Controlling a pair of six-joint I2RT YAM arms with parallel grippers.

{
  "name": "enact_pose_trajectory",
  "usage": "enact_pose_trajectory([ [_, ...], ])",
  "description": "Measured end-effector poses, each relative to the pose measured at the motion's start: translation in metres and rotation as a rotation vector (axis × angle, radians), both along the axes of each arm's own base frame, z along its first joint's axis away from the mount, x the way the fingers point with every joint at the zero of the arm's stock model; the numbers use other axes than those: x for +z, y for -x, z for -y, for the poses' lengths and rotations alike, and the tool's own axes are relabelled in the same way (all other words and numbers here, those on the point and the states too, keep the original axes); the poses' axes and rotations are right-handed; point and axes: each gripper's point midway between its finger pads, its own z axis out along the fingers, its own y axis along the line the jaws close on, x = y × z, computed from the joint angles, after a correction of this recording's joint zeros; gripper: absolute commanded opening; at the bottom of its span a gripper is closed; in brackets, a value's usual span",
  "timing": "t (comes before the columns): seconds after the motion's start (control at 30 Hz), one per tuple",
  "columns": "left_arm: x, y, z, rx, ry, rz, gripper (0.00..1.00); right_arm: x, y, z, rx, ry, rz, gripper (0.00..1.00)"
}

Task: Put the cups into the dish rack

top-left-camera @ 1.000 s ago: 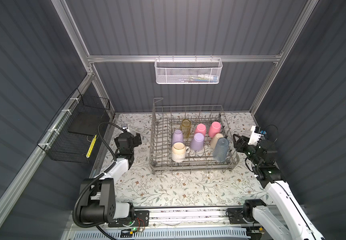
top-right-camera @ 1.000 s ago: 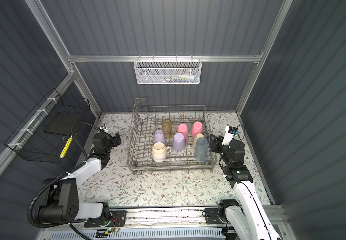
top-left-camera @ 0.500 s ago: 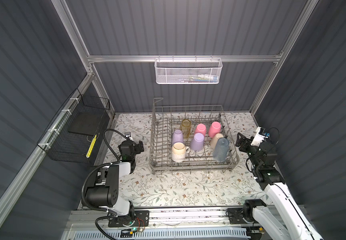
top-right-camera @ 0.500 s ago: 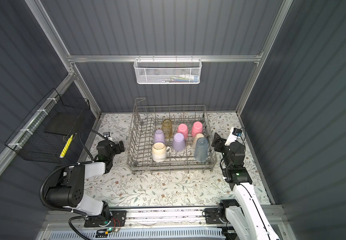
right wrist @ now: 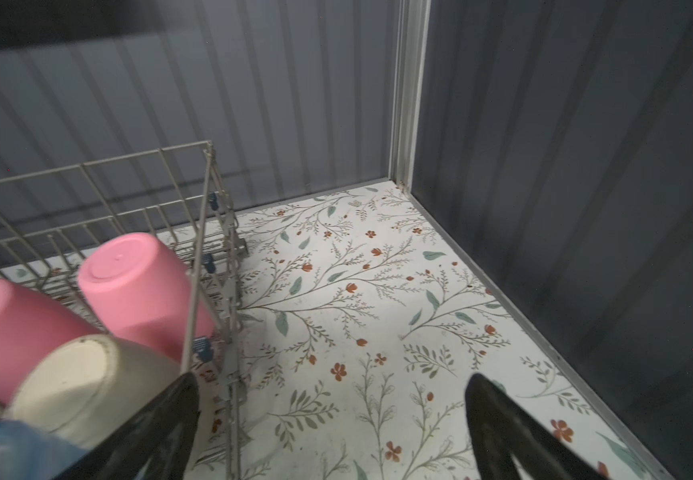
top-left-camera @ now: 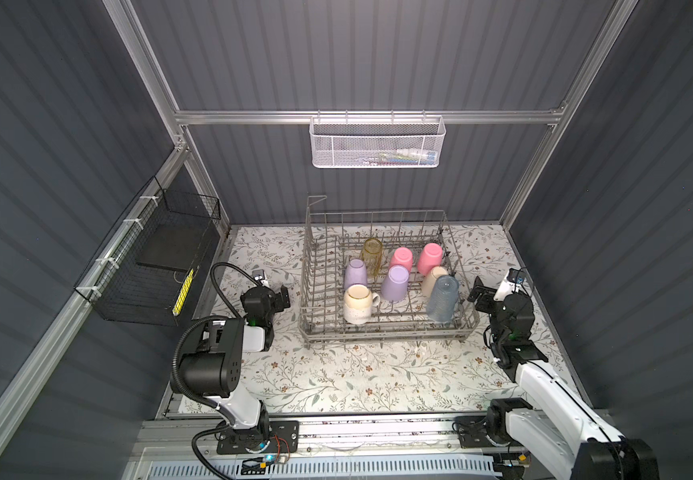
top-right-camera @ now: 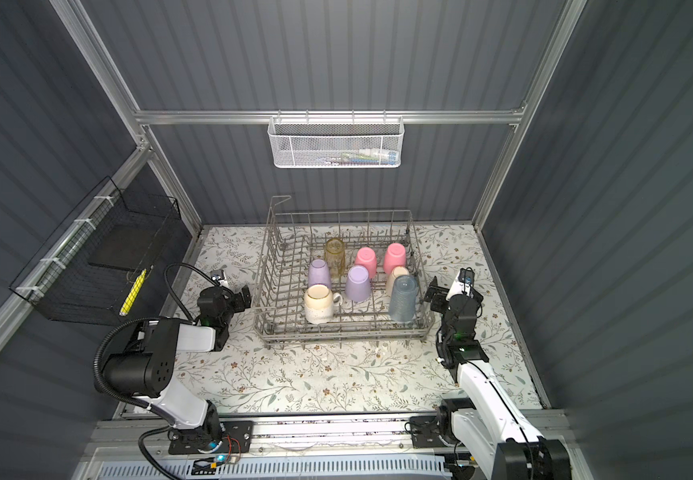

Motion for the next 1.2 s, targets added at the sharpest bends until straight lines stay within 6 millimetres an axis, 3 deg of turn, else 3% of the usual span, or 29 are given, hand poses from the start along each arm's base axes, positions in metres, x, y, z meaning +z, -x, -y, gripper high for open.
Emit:
enact_pose_trajectory([
  [0.13,-0.015,0.004,0.001,-0.004,0.001,-0.033,1.0,0.0,-0.004,0.007,-0.037,0.042,0.019,0.99],
  [0.47,-0.01,0.001,0.004,-0.011,0.0,-0.008,1.0,-0.001,-0.037,0.003,-0.016,0.039,0.113,0.99],
  [0.8,-0.01,0.001,0.005,-0.014,-0.003,-0.008,1.0,0.002,-0.049,0.001,-0.011,0.028,0.196,0.99],
  [0.97,-0.01,0.001,0.005,-0.014,-0.003,-0.008,1.0,0.002,-0.046,0.003,-0.018,0.019,0.214,0.99],
  [1.2,-0.01,0.001,0.005,-0.014,-0.003,-0.008,1.0,0.002,-0.017,0.015,-0.081,0.005,0.245,0.99],
])
